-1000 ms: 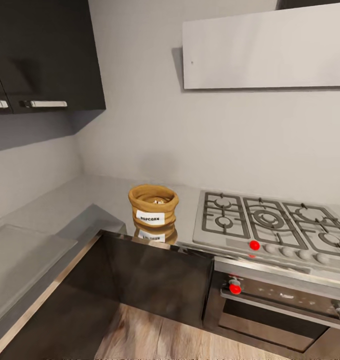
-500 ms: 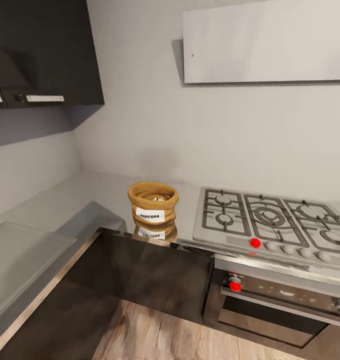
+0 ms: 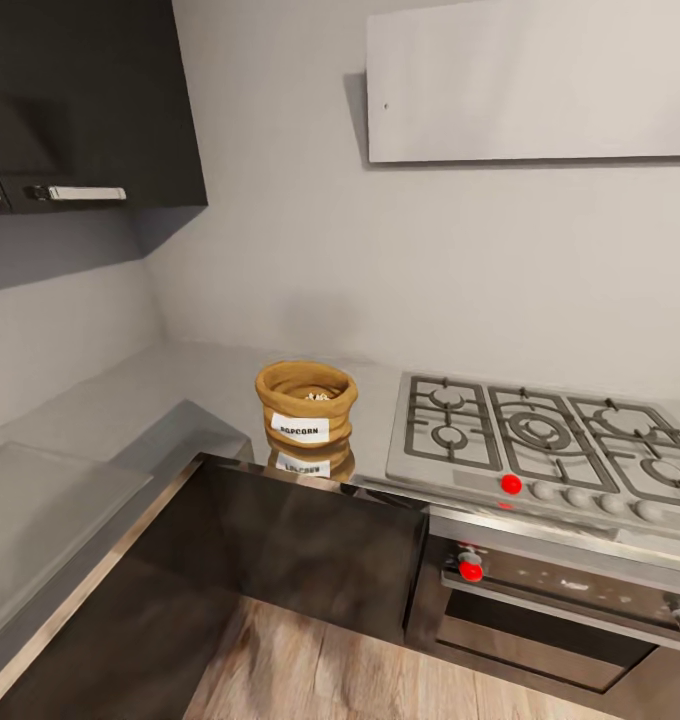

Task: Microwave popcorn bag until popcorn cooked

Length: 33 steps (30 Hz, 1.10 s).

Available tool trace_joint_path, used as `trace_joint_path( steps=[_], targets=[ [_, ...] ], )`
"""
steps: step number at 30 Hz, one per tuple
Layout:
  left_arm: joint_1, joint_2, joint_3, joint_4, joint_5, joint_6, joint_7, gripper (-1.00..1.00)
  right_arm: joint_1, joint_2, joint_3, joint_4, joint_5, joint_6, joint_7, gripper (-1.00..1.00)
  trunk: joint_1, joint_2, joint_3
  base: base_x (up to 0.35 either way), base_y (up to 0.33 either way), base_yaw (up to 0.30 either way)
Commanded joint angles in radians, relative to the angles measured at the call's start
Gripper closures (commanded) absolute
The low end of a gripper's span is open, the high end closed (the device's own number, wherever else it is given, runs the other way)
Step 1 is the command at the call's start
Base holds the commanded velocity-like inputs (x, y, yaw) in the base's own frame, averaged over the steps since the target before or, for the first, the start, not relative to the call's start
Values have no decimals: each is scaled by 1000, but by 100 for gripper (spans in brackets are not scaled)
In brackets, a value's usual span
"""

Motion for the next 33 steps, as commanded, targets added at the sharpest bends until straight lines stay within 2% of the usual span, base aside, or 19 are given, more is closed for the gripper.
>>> trace_joint_path(
  steps=[1,14,18,19,21,22,24,28,30,31,33],
  targets=[
    [0,0,0,-1,3,-3,3,-100,-1,0,-8,3,13,-5,-4,-100,0,-1,-1,0,0,0],
    [0,-1,-2,0,1,-2,2,-100,-1,1,-6,2,25,-5,1,-100,0,-1,-1,0,0,0],
    [0,-1,-9,-1,-2,-2,2,-100,-2,10,18,-8,61,-4,8,-100,0,-1,-1,0,0,0],
    [0,-2,-12,-1,-5,-3,2,-100,-1,25,37,-27,86,-4,11,-100,0,-1,-1,0,0,0],
    [0,-3,-13,-1,-7,-3,2,-100,-2,49,45,-63,97,-2,12,-100,0,-1,-1,0,0,0],
    [0,-3,-14,-1,-8,-3,2,-100,-2,70,50,-112,103,9,14,-100,0,-1,-1,0,0,0],
    [0,-4,-15,-1,-8,-3,2,-100,-2,84,52,-167,105,45,16,-100,0,-1,-1,0,0,0],
    [0,-5,-15,-1,-9,-3,2,-100,-2,136,54,-389,105,225,67,-100,0,-1,-1,0,0,0],
    [0,-5,-15,-1,-9,-3,2,-100,-2,152,54,-516,104,328,124,-100,0,-1,-1,0,0,0],
    [0,-5,-15,-1,-9,-3,2,-100,-2,173,55,-681,103,463,194,-100,0,-1,-1,0,0,0],
    [0,-5,-15,-1,-9,-3,2,-100,-2,186,56,-809,103,567,233,-100,0,-1,-1,0,0,0]
  ],
)
